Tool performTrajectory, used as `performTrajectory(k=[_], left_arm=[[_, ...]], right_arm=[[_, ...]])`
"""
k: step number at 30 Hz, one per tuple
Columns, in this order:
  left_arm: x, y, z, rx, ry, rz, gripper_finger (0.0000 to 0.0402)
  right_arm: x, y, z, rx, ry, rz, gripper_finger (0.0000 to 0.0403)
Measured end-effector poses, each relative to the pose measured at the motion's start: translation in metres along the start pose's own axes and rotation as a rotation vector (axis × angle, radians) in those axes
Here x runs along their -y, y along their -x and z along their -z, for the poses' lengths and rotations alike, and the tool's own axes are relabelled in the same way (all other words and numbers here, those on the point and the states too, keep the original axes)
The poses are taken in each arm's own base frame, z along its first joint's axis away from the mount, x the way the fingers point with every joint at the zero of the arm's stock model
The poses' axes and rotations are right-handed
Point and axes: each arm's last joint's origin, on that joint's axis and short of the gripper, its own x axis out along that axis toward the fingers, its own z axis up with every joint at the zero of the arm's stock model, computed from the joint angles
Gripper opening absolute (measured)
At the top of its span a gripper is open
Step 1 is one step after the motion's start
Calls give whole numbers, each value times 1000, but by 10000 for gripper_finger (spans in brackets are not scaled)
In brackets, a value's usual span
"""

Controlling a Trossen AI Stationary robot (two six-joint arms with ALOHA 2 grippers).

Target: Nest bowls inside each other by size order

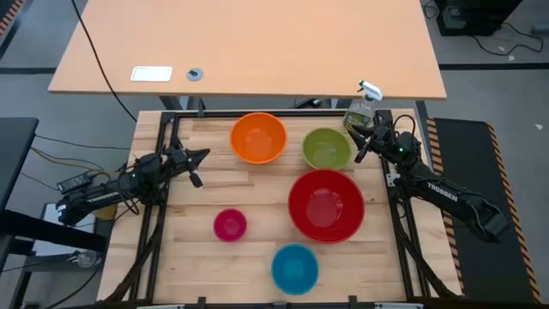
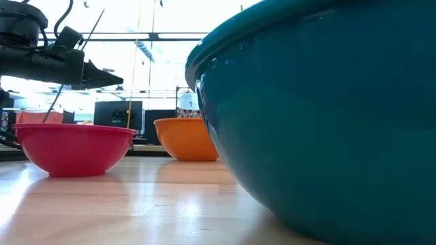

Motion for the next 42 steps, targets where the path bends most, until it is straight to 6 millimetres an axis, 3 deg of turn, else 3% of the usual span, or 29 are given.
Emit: performTrajectory(k=[39, 42], left_arm=[[-1, 0, -1, 5, 1, -15, 18], [-2, 0, -9, 90, 113, -26, 18]], right_arm=[[1, 0, -4, 41, 11, 37, 128], [0, 0, -12, 121, -188, 8, 128]])
